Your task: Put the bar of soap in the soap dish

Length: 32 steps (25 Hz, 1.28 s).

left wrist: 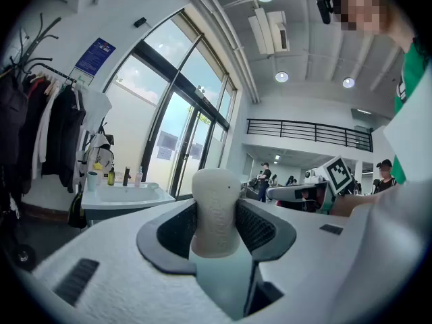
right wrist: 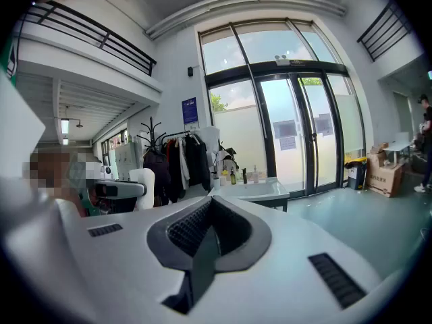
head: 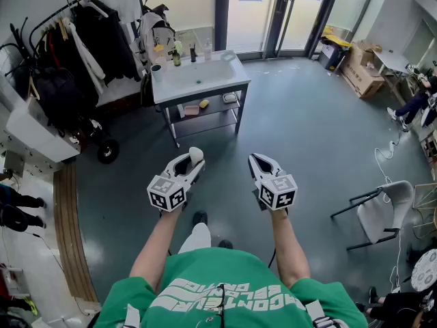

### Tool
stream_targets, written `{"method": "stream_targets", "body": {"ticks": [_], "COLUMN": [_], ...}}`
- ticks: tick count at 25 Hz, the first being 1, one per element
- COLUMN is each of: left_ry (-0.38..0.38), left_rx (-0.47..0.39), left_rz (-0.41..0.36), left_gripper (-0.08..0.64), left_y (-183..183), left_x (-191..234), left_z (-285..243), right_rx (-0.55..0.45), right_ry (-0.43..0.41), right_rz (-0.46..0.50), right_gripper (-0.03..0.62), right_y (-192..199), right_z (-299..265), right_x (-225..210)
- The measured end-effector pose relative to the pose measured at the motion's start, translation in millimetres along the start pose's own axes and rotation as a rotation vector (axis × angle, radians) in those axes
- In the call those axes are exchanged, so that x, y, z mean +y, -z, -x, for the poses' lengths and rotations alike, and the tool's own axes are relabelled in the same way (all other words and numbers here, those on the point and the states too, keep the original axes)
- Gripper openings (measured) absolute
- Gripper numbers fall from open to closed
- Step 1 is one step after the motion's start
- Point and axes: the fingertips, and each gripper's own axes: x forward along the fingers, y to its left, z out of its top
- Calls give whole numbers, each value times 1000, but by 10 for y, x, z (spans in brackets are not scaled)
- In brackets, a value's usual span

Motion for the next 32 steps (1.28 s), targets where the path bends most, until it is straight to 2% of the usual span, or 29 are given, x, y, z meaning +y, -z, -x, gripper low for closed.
{"method": "stream_targets", "body": {"ticks": [16, 32], "left_ry": [33, 83], "left_rx": [10, 11], "left_rz": [7, 26], "left_gripper": [183, 183], "left_y": [-165, -479], "left_x": [611, 1698], "left_z": [-341, -781], "right_rx": [-6, 12], "right_ry": [26, 79], "right_rz": [2, 21], "right_gripper": [14, 14], "right_y": [-186, -495], "right_z": [-627, -1717], "right_x": [-103, -163]}}
